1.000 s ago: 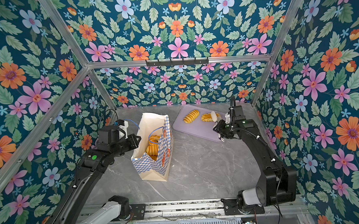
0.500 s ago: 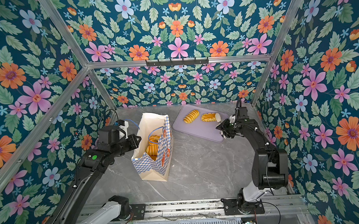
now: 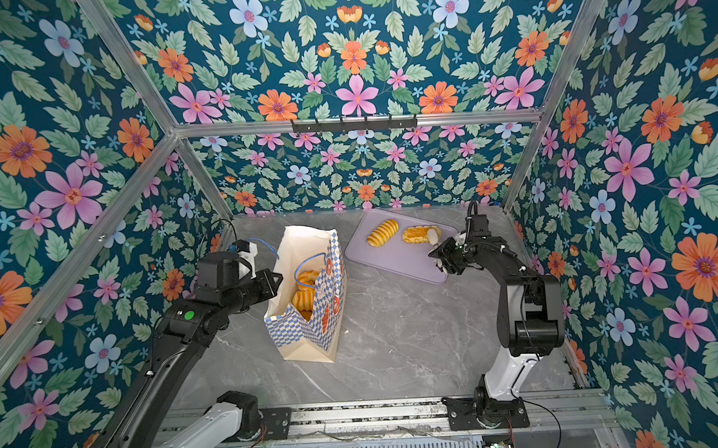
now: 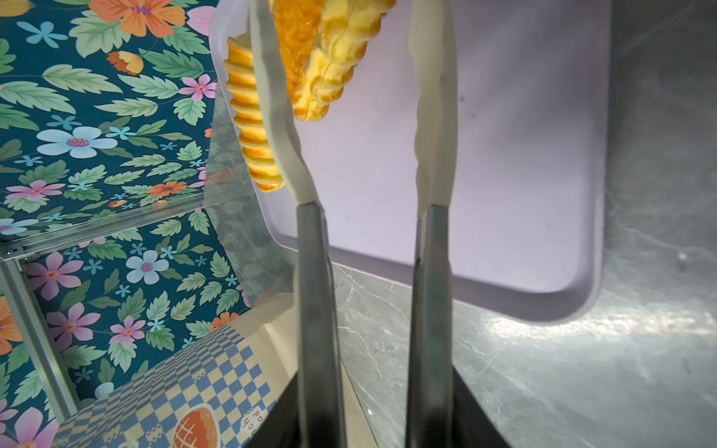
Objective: Place the fake bread into the paper bag
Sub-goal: 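Lower the right tongs and pinch the long glazed roll, then lift the long glazed roll off the tray with the right tongs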
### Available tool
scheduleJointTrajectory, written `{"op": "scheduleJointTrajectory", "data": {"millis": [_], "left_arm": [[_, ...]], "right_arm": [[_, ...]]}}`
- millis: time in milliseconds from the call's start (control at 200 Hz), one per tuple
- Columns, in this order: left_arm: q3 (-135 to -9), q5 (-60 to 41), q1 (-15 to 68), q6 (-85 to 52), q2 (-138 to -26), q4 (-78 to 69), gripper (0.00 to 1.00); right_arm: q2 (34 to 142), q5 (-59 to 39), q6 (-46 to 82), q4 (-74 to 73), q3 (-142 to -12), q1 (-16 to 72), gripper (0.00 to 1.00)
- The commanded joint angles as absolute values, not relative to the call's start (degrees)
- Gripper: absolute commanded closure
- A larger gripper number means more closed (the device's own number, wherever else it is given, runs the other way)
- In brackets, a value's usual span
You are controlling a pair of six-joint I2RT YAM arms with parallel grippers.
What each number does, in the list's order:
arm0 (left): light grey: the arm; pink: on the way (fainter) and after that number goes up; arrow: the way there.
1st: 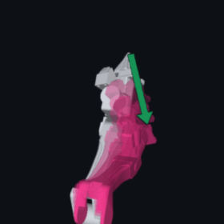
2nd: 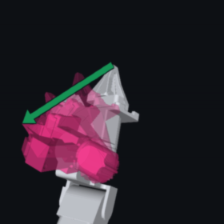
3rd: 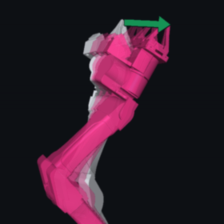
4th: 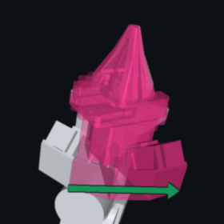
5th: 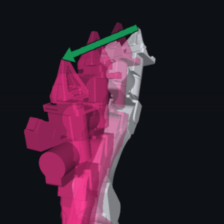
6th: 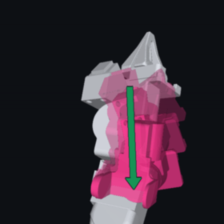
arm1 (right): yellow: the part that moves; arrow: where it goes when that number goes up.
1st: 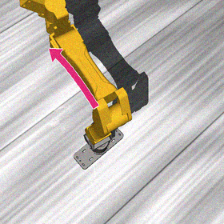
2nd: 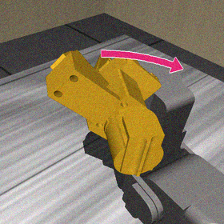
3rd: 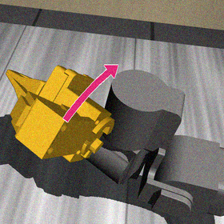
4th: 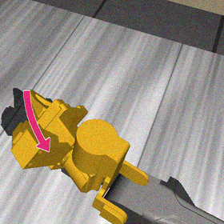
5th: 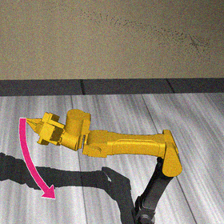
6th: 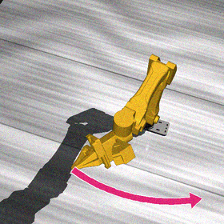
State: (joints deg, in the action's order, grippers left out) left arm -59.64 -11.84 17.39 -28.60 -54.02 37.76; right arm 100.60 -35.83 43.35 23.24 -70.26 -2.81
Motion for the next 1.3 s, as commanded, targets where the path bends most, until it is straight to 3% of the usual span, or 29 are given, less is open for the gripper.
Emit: {"op": "scheduleJointTrajectory", "data": {"millis": [0, 1015, 1300], "left_arm": [[-59.31, -11.52, 17.33, -29.22, -53.61, 37.79, 0.84], [-58.62, -12.04, 17.38, -29.00, -54.66, 37.00, 0.84], [-58.97, -12.22, 17.36, -28.99, -55.22, 36.91, 0.84]], "right_arm": [[101.41, -37.18, 44.12, 20.83, -70.97, -2.77, 0.56], [110.69, -39.29, 45.60, 19.91, -78.03, -2.78, 0.54], [112.10, -39.12, 46.23, 18.89, -78.50, -2.77, 0.60]]}}
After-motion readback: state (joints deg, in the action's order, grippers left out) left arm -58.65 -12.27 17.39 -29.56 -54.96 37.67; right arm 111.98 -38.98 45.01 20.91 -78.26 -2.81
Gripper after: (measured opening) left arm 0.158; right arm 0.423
